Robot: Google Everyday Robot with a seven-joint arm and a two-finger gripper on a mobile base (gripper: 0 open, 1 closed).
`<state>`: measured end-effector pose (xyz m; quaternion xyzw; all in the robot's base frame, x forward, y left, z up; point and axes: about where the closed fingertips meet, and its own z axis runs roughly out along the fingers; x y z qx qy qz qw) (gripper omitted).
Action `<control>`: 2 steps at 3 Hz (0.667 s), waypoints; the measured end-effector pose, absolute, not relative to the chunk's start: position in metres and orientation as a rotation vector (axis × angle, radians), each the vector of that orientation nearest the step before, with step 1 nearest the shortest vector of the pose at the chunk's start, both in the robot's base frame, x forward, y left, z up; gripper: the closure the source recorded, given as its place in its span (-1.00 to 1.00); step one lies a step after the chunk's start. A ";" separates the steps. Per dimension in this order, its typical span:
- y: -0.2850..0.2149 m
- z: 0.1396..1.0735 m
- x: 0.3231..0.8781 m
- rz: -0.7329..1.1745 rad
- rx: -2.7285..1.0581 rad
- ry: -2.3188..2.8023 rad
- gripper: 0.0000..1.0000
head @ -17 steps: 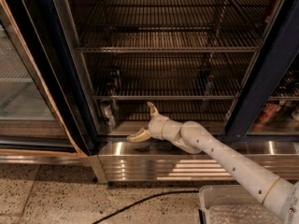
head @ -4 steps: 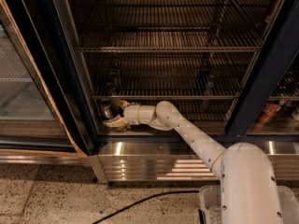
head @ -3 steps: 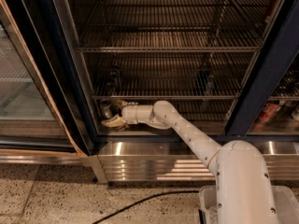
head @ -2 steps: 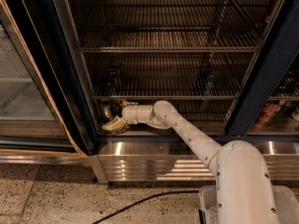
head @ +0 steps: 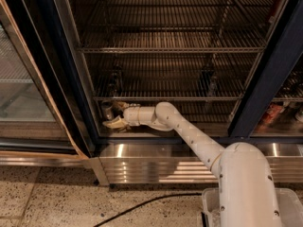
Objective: Pick redbull can from bottom shelf of fridge
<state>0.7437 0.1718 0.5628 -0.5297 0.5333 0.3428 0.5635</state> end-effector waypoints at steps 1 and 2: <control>0.179 0.564 0.746 0.816 -1.254 1.249 -0.24; 0.185 0.563 0.749 0.825 -1.261 1.245 -0.24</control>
Offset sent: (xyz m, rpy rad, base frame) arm 0.0069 0.0067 0.0021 -0.0011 -0.0009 0.0125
